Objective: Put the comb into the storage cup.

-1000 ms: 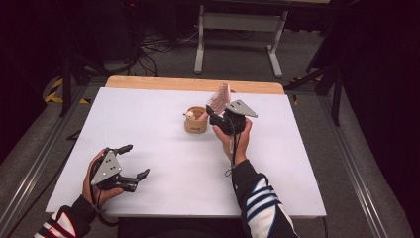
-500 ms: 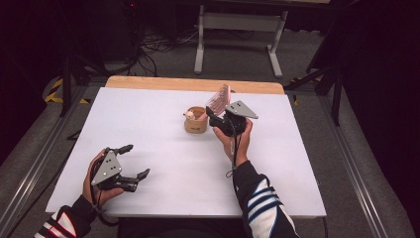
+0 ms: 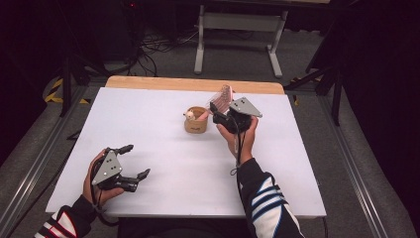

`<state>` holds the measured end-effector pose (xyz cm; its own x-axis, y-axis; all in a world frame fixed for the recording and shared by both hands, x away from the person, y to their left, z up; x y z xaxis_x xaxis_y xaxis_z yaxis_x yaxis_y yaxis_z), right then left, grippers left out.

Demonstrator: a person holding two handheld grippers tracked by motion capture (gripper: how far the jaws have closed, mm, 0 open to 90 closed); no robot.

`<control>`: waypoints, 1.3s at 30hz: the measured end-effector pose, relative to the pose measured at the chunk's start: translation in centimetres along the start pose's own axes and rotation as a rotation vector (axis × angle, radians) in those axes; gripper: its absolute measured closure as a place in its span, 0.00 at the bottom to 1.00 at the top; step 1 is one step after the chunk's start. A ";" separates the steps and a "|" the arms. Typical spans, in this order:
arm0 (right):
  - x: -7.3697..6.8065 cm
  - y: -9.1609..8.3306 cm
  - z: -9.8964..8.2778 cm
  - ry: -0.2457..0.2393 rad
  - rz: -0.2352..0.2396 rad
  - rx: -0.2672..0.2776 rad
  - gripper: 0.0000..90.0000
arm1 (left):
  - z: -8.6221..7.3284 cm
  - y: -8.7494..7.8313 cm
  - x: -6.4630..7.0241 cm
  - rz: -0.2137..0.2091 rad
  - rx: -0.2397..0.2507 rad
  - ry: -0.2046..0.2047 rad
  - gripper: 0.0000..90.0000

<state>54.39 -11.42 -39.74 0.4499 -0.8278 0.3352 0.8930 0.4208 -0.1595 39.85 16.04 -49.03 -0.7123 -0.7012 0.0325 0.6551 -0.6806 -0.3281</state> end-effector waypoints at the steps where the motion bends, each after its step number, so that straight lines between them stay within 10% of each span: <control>1: 0.1 -0.1 0.1 0.001 -0.006 0.002 0.41 | 0.0 0.0 0.0 0.000 0.001 -0.001 0.09; 39: 1.9 -0.2 -0.3 -0.036 -0.052 -0.074 0.20 | -0.2 0.0 -0.1 0.001 -0.010 0.005 0.09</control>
Point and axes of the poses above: each handheld gripper's, and its own axes: y roughly forward along the jaws, z roughly out of its top, x roughly to its right, the point moved 9 cm from there along y, roughly forward along the jaws, and after that the axes turned 15 degrees about -y, right-handed, at the moved point
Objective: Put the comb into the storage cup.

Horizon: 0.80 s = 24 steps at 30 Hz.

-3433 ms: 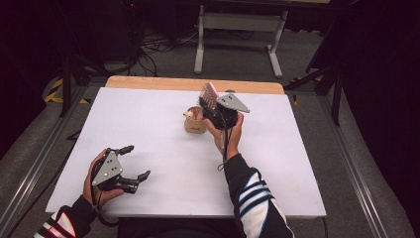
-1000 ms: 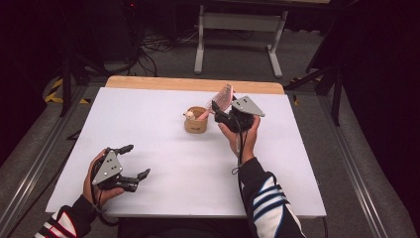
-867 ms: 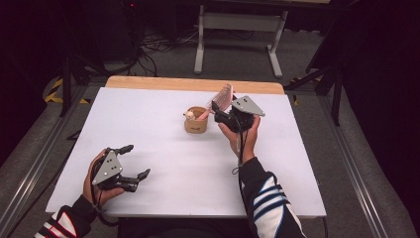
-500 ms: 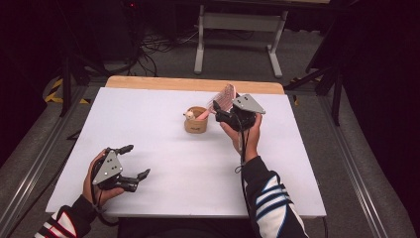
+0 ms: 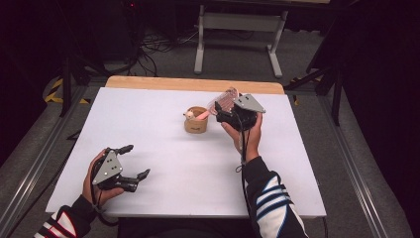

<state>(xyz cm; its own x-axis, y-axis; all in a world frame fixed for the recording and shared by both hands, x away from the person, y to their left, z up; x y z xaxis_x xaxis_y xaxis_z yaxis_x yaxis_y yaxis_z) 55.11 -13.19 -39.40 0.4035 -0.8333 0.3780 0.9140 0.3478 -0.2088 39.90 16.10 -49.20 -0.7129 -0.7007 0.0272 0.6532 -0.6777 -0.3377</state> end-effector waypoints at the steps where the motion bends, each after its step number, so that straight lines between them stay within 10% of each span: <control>1: 0.0 0.0 0.0 0.001 0.001 0.000 0.19 | 0.0 0.0 0.0 -0.003 0.001 -0.002 0.09; 24: 0.6 -0.8 0.5 -0.019 -0.009 0.017 0.11 | 0.0 0.0 0.1 -0.007 -0.003 0.000 0.09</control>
Point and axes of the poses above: each handheld gripper's, and its own axes: y roughly forward along the jaws, z roughly out of its top, x roughly to its right, the point moved 9 cm from there along y, roughly forward along the jaws, and after that the axes turned 15 degrees about -y, right-handed, at the moved point
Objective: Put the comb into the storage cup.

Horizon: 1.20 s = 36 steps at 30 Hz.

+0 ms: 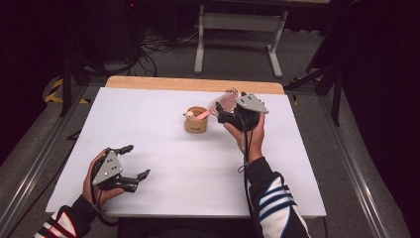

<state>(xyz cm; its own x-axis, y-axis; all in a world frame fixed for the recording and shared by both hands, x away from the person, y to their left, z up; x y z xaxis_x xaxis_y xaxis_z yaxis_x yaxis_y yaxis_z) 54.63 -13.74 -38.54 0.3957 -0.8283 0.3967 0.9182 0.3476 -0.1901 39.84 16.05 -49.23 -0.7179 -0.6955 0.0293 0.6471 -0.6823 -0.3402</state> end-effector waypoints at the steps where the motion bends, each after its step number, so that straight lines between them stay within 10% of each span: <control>1: 0.1 0.0 0.0 0.001 -0.001 0.001 0.11 | 0.0 0.0 0.0 0.000 0.000 0.000 0.09; 36: -0.5 -2.8 1.1 -0.081 -0.026 0.053 0.06 | -0.1 0.2 0.1 -0.002 -0.008 0.011 0.08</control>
Point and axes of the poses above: each handheld gripper's, and its own axes: y roughly forward along the jaws, z roughly out of its top, x roughly to its right, the point moved 9 cm from there along y, roughly forward along the jaws, and after that the axes turned 15 degrees about -y, right-handed, at the moved point
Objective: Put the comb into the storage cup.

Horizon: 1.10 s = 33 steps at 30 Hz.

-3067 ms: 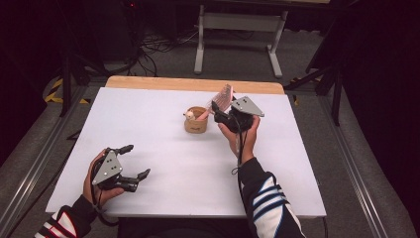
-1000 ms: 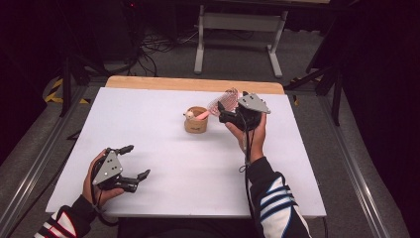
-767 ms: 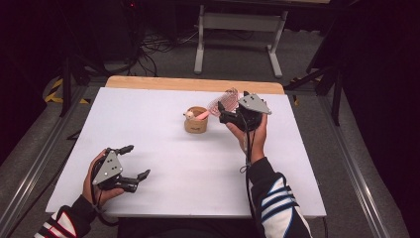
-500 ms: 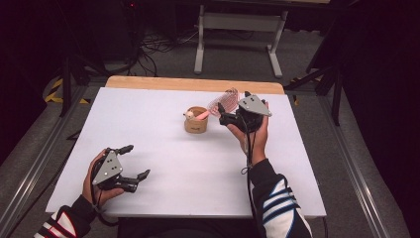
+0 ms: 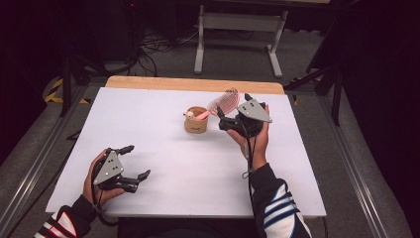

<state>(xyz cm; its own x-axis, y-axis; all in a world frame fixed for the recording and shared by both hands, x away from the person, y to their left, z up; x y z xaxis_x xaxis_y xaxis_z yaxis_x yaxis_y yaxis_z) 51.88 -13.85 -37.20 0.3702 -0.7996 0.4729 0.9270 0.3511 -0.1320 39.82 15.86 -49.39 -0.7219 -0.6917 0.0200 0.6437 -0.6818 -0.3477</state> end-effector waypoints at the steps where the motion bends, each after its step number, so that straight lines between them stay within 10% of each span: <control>1: 0.0 -0.2 0.0 -0.004 -0.005 0.006 0.06 | 0.0 0.0 0.0 -0.002 0.000 0.000 0.08; 33: -0.1 -4.5 0.6 -0.027 0.073 0.077 0.06 | 0.0 0.1 0.3 -0.008 -0.007 0.007 0.08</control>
<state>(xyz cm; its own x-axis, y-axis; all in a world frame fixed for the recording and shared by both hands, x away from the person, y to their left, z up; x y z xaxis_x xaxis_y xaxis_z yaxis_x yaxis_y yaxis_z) 47.66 -15.10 -36.15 0.4340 -0.7575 0.4878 0.8898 0.4453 -0.1002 39.67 15.58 -49.37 -0.7289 -0.6845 0.0160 0.6361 -0.6857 -0.3538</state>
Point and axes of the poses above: each handheld gripper's, and its own axes: y roughly forward along the jaws, z roughly out of its top, x roughly to its right, the point moved 9 cm from there along y, roughly forward along the jaws, and after that the axes turned 15 degrees about -y, right-handed, at the moved point
